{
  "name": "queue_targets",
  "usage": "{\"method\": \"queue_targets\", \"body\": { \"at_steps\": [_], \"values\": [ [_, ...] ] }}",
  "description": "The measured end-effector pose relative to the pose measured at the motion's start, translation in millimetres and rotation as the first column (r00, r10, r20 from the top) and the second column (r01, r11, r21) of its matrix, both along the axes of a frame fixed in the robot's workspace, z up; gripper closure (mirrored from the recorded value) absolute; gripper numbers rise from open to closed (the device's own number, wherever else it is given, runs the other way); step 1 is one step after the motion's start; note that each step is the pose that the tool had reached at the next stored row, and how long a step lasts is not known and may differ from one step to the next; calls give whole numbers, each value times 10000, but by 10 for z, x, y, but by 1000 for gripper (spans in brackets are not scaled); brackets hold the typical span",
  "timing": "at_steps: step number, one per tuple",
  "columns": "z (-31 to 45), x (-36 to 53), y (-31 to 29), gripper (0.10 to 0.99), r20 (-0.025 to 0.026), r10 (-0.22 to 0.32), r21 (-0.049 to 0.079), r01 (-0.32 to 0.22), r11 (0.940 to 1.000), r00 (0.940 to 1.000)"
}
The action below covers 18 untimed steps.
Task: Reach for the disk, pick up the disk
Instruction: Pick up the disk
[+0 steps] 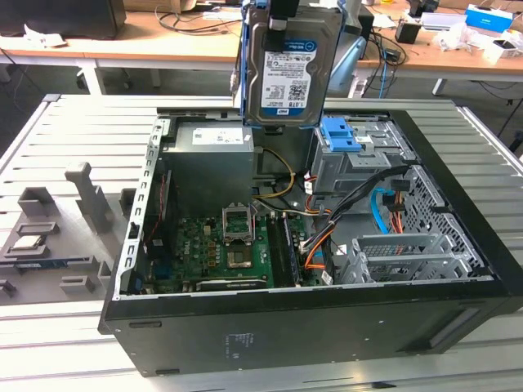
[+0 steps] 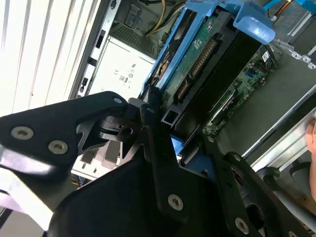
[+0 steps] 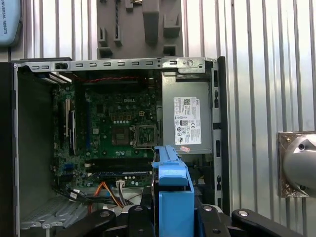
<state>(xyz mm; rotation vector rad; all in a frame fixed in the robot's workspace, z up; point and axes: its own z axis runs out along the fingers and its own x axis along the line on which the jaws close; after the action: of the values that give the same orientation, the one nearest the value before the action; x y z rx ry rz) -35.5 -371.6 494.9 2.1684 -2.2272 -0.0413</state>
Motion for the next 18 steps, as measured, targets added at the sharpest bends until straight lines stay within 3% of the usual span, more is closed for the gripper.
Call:
{"method": "queue_targets", "body": {
  "at_steps": [8,18],
  "values": [
    [-3,0,-135,722,0,0,-2,0,10000,10000],
    [-6,0,-250,722,0,0,-4,0,10000,10000]
  ]
}}
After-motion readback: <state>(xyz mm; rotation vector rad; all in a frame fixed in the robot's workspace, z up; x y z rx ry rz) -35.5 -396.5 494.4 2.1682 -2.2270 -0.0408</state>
